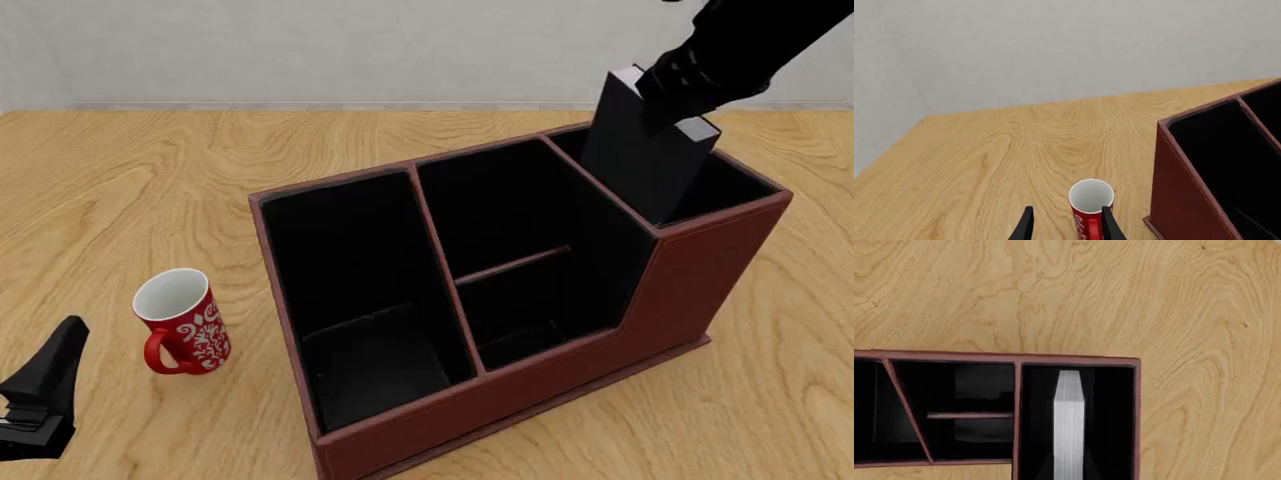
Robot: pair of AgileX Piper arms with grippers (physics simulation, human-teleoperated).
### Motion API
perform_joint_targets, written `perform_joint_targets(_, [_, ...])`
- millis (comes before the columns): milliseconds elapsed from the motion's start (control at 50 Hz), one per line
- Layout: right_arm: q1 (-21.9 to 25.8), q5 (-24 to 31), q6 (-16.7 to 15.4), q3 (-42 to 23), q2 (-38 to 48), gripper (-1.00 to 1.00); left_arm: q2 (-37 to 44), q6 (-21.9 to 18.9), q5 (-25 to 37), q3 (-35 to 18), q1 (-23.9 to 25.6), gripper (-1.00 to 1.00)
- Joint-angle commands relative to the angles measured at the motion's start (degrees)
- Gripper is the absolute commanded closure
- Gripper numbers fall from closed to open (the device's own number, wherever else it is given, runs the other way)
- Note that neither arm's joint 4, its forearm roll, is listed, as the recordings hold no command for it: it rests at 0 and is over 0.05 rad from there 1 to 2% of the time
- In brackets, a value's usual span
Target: Pick up the book and place it in the right compartment of the caddy.
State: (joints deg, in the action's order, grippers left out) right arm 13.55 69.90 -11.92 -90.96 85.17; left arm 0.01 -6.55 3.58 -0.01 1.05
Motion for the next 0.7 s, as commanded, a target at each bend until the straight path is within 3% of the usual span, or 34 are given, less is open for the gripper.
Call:
perform_joint_targets(20, [-0.21,0.0,1.82,-0.18,0.31,1.0,0.0,-0.09,0.08,0.0,-0.04,-1.0])
perform_joint_targets(700, [-1.04,-2.13,4.33,3.13,2.06,1.0,0.0,-0.15,0.26,0.0,-0.17,-1.0])
